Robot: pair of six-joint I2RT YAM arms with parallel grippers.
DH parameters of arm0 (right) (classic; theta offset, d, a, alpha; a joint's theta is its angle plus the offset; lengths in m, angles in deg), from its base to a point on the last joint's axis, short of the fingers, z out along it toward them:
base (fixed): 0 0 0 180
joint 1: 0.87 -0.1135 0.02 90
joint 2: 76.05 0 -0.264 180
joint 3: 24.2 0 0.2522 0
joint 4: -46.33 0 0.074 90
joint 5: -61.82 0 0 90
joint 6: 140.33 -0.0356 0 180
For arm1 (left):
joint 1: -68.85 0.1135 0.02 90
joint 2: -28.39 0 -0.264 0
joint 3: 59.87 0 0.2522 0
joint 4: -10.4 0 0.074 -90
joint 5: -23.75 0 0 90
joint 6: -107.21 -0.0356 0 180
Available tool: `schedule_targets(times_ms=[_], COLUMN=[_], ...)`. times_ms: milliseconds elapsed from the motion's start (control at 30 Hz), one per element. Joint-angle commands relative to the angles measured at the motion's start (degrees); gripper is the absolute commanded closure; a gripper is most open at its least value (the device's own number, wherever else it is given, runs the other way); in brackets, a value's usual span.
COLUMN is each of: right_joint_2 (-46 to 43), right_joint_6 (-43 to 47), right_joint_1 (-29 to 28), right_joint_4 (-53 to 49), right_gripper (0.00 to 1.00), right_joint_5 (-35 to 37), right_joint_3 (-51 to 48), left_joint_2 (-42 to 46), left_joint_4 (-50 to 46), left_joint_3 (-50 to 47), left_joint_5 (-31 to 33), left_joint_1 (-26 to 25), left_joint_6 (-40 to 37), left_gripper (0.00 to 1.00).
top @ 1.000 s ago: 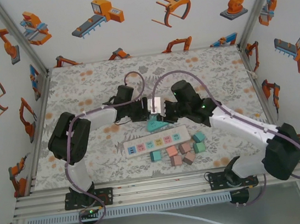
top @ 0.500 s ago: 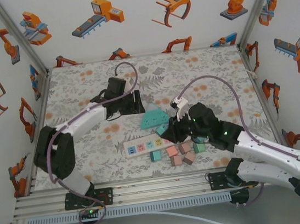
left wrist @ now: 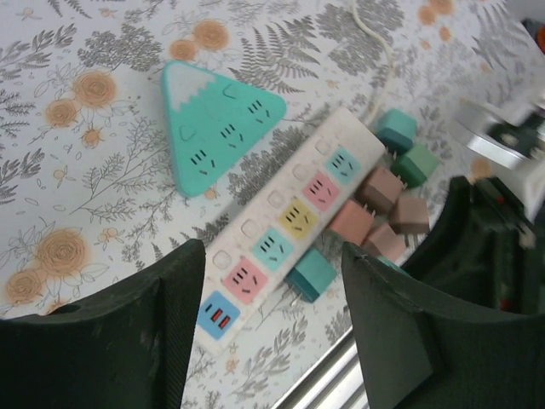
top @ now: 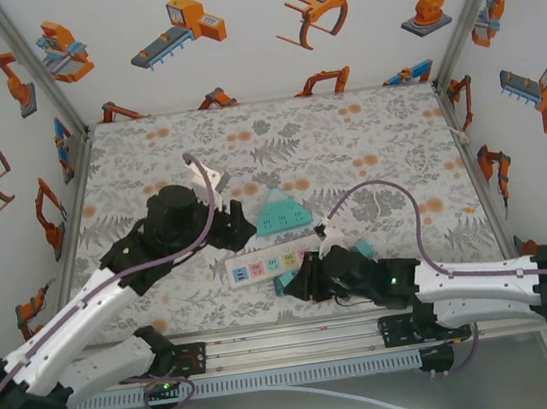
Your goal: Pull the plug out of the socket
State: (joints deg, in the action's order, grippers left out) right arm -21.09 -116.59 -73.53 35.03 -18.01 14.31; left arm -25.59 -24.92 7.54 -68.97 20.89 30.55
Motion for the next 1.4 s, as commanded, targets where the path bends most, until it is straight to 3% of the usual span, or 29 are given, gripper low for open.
schedule_targets(times_ms=[0,267,400,533,733,833,900,1367], right_joint_2=[2.0,8.3,11.7,15.6,19.2,19.0,18.1,7.4], right_joint_6=[-10.0,-16.5,-18.4,-20.5,-22.8,-23.7,-24.0,-23.1], right_joint_1=[-2.4,-5.3,-5.6,-5.6,-5.6,-5.6,-5.6,-7.0], right_joint_4=[3.1,9.9,12.3,18.3,23.5,22.2,20.5,6.5], right_gripper=[0.85,0.85,0.83,0.78,0.63,0.45,0.39,0.36], right_joint_5=[5.6,6.5,6.9,6.6,6.4,6.3,6.6,8.1], right_joint_3=[-1.9,-4.7,-5.1,-7.4,-9.3,-9.2,-9.1,-7.1], left_joint_2=[5.4,15.6,17.2,16.8,16.1,16.1,16.1,18.0], left_joint_4=[-6.7,-9.2,-11.5,-14.4,-14.1,-14.2,-14.2,-13.9], left_joint_3=[-1.6,-8.4,-9.0,-8.7,-8.9,-9.1,-9.2,-9.0], left_joint_5=[0.1,-6.0,-10.9,-10.9,-10.4,-9.1,-7.9,-4.6], left_joint_1=[-2.0,-4.1,-4.3,-4.5,-4.9,-4.9,-4.9,-4.9], left_joint_6=[-7.0,-15.0,-17.9,-20.5,-21.7,-22.3,-22.5,-22.2], left_gripper=[0.32,0.19,0.11,0.00,0.03,0.03,0.03,0.03])
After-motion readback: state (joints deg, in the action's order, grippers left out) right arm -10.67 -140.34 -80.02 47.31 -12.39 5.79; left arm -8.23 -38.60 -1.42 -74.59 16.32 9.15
